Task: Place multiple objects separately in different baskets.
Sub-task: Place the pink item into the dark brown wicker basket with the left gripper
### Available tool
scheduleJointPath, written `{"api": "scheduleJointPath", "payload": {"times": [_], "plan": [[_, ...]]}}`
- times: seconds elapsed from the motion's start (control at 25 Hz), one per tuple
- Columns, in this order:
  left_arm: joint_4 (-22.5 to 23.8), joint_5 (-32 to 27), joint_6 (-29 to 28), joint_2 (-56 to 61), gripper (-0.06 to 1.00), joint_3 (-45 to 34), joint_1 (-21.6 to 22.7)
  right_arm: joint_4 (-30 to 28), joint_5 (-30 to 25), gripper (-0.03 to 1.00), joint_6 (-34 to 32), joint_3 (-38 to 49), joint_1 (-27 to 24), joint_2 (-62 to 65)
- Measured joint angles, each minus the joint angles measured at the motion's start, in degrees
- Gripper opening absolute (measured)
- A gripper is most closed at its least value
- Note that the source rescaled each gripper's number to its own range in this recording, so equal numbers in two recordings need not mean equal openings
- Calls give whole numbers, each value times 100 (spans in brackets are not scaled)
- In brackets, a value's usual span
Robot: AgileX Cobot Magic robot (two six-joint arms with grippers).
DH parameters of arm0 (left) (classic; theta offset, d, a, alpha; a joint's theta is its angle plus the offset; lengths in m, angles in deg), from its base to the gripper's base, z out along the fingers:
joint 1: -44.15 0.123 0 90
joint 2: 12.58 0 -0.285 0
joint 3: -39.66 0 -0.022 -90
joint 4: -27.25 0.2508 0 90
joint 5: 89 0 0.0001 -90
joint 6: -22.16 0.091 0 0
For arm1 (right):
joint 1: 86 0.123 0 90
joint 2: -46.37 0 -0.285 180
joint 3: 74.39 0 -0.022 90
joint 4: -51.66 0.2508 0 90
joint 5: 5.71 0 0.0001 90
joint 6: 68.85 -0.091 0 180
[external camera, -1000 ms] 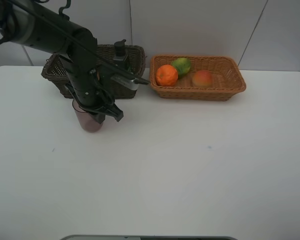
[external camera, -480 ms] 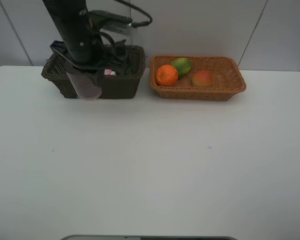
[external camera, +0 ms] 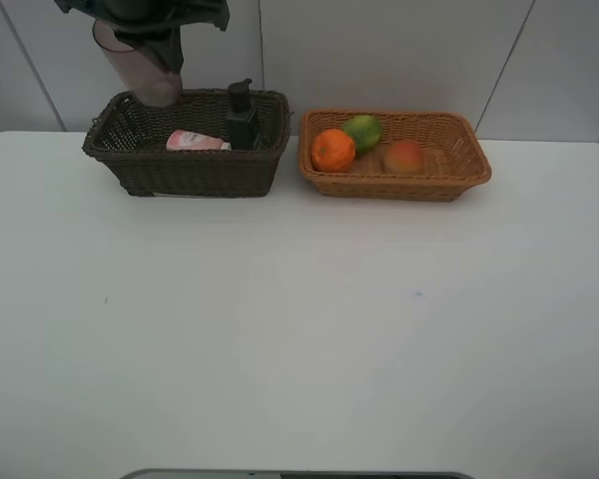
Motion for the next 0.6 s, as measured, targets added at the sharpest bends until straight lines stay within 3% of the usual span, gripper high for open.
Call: {"api": "scheduleJointPath", "payload": {"times": [0.28,0.6], "plan": [[399,495,-320,-281,0,0,396,0,0,100,0,0,0,0],[483,1005,-312,-943,0,0,613,0,0,100,0,0,0,0]]}}
